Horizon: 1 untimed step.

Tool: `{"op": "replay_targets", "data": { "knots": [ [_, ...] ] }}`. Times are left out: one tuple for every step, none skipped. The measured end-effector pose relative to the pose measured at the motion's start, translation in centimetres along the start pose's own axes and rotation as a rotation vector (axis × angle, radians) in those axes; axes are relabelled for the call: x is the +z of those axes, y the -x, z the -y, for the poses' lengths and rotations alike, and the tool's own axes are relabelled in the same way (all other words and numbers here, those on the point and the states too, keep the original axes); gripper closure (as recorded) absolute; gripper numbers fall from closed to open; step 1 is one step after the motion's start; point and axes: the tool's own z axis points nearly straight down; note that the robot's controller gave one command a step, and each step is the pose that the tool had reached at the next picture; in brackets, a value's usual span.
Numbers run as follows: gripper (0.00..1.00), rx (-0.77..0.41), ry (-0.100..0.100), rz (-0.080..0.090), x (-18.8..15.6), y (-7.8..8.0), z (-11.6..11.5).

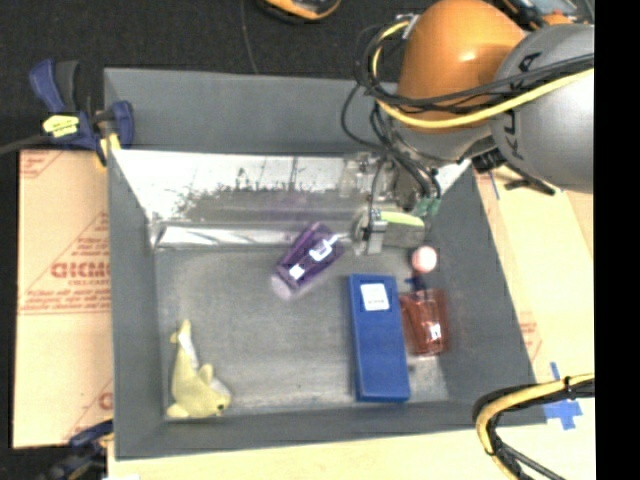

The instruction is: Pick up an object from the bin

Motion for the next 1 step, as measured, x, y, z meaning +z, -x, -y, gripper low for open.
{"op": "replay_targets", "data": {
  "knots": [
    [0.0, -0.18, -0.002, 0.005, 2.97, -2.23, -1.05]
  ]
}}
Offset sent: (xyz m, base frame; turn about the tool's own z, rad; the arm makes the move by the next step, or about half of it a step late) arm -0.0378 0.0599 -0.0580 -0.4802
